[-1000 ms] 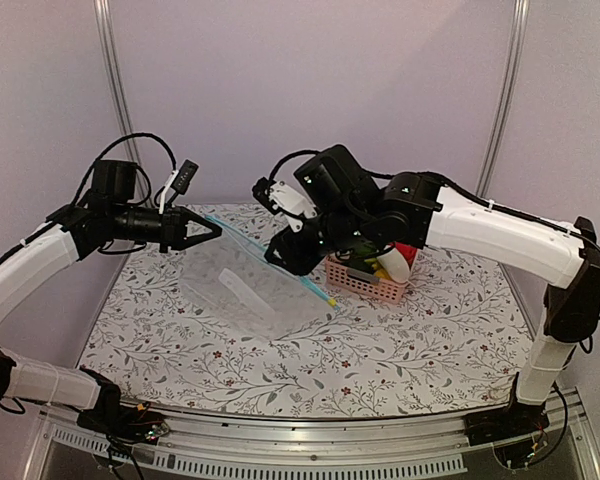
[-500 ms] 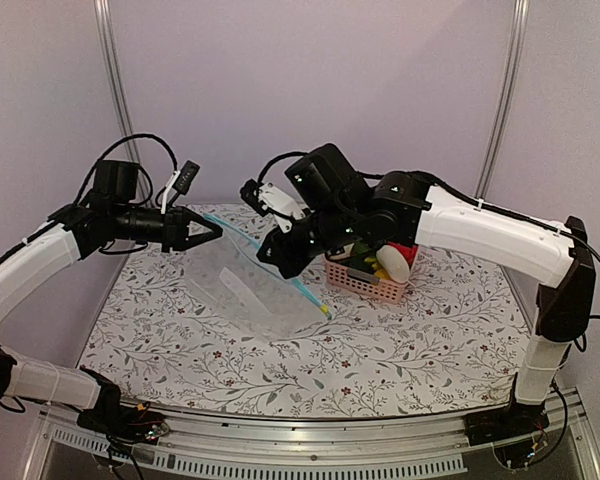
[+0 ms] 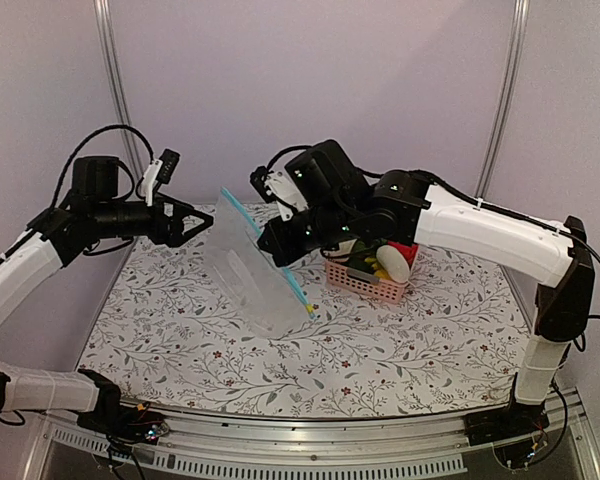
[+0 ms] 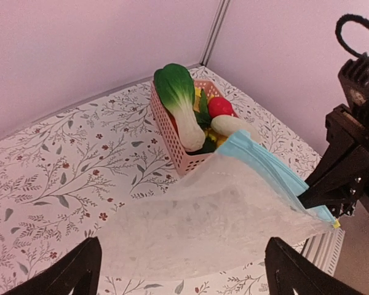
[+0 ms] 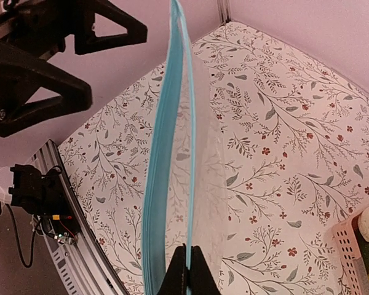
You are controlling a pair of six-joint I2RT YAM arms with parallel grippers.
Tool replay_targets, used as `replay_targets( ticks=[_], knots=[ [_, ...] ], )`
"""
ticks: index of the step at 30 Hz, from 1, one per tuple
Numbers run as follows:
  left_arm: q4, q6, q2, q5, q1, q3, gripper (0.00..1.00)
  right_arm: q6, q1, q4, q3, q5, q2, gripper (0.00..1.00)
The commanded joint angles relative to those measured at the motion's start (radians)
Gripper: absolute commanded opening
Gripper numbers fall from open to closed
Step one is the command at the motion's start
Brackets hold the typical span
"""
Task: Place the food in the zip-top bag and seal the zipper
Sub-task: Pass from the left arm to the right, then open the zipper food storage bag at the center of the board.
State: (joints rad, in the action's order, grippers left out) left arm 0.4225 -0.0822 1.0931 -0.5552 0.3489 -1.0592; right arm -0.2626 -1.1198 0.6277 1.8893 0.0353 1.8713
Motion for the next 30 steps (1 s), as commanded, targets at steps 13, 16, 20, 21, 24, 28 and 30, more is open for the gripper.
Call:
replay_targets(
  ticks=[13, 16, 20, 21, 24, 28, 30],
  knots=[
    [-0.233, -0.419, -0.195, 0.304, 0.124, 0.16, 0.9, -0.199, 0.026, 0.027, -0.086, 0.302, -0.06, 0.0],
    [-0.254, -0.469, -0.163, 0.375, 0.22, 0.168, 0.89, -0.203, 0.027, 0.014, -0.095, 0.291, -0.071, 0.0],
    [-0.298, -0.525, -0.108, 0.435, 0.329, 0.161, 0.88, -0.201, 0.028, -0.005, -0.113, 0.287, -0.089, 0.0],
    [-0.316, -0.538, -0.095, 0.445, 0.351, 0.161, 0.87, -0.201, 0.027, -0.01, -0.119, 0.286, -0.092, 0.0],
    [-0.361, -0.569, -0.056, 0.472, 0.406, 0.157, 0.86, -0.199, 0.029, -0.022, -0.134, 0.277, -0.102, 0.0],
    [-0.397, -0.615, -0.007, 0.497, 0.452, 0.154, 0.83, -0.199, 0.028, -0.045, -0.156, 0.272, -0.117, 0.0],
    [-0.405, -0.638, 0.017, 0.5, 0.468, 0.154, 0.83, -0.2, 0.029, -0.053, -0.16, 0.269, -0.124, 0.0]
  ],
)
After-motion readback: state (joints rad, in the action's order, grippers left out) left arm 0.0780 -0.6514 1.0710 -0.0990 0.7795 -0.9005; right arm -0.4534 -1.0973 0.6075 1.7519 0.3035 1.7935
